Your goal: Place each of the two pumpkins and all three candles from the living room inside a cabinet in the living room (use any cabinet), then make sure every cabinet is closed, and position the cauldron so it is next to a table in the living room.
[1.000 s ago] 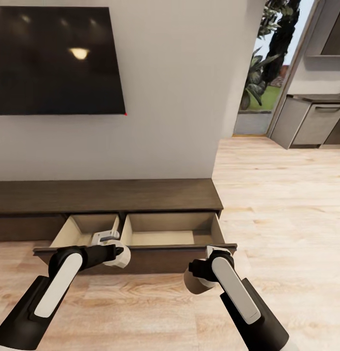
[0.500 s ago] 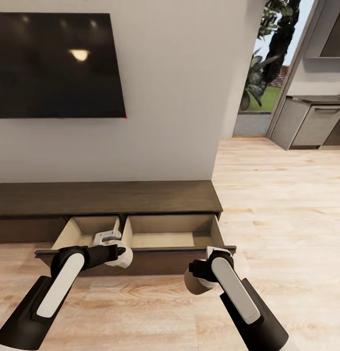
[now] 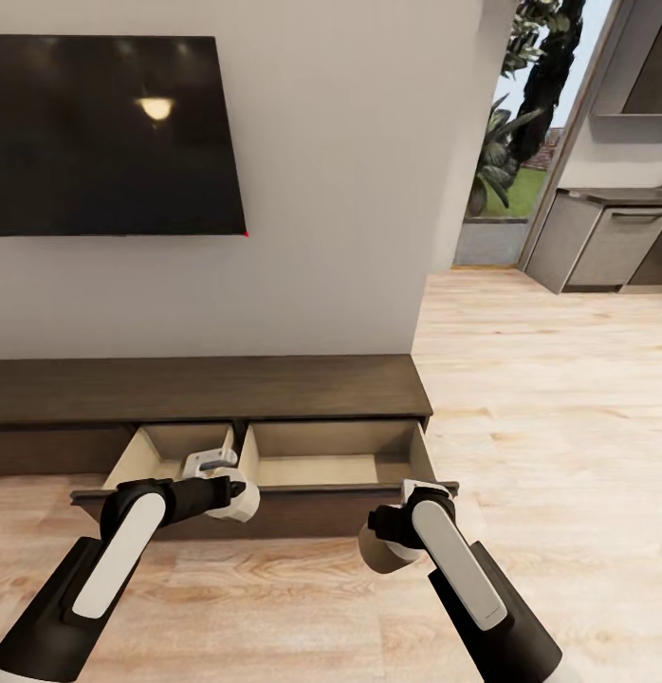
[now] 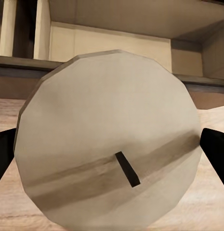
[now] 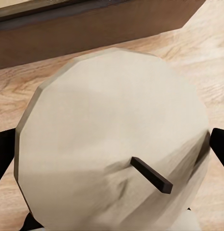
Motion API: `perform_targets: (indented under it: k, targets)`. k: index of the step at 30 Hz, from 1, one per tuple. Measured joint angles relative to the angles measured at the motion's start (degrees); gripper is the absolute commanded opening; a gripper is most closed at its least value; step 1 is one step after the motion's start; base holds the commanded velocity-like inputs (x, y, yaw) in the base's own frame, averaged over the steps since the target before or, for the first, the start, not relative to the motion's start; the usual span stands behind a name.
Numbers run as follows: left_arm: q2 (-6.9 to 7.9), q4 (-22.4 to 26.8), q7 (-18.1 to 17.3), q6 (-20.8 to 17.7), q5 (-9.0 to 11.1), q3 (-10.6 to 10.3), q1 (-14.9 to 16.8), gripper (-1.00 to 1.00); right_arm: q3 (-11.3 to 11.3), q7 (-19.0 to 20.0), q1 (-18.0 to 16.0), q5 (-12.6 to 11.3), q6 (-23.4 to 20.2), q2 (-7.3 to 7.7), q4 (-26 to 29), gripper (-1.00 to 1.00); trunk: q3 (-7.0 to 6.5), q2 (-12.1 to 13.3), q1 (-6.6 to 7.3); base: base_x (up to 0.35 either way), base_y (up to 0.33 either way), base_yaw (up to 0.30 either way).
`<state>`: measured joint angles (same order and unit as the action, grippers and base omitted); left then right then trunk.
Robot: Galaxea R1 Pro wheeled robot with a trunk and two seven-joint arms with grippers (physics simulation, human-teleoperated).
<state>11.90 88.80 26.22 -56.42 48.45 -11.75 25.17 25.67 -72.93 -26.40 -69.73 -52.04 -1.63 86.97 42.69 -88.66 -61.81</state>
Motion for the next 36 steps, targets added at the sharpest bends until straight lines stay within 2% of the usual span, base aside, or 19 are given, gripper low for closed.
perform_targets:
  k: [13,17,21,32,36]
  targets:
    - [0.04,0.0,0.0,-0.02,-0.07,-0.25,0.0,-1.0,-0.02,0.99,0.0,-0.08,0.15,-0.04,-0.78,-1.0,0.0,0.0,0.01,0.141,-0.042,0.0]
    - [0.03,-0.01,0.0,0.03,-0.02,-1.82,-0.03,-1.0,-0.02,3.2,0.0,-0.1,0.79,-0.02,-1.46,-1.0,0.0,0.0,0.02,0.145,-0.124,0.0]
    - [0.02,-0.01,0.01,0.04,-0.05,-2.51,-0.01,-1.0,-0.02,3.68,0.0,0.01,0.86,-0.03,-1.86,-1.0,0.0,0.0,0.01,0.135,-0.127,0.0]
    - [0.0,-0.09,0.07,0.06,-0.06,-2.65,-0.04,-1.0,-0.02,3.87,0.0,-0.01,2.71,-0.04,-2.07,-1.0,0.0,0.0,0.01,0.022,-0.009,0.0]
    - [0.01,-0.09,0.07,0.05,-0.07,-2.65,-0.04,-1.0,-0.01,6.34,0.0,-0.17,3.81,-0.04,-3.25,-1.0,0.0,0.0,0.02,0.155,0.0,0.0]
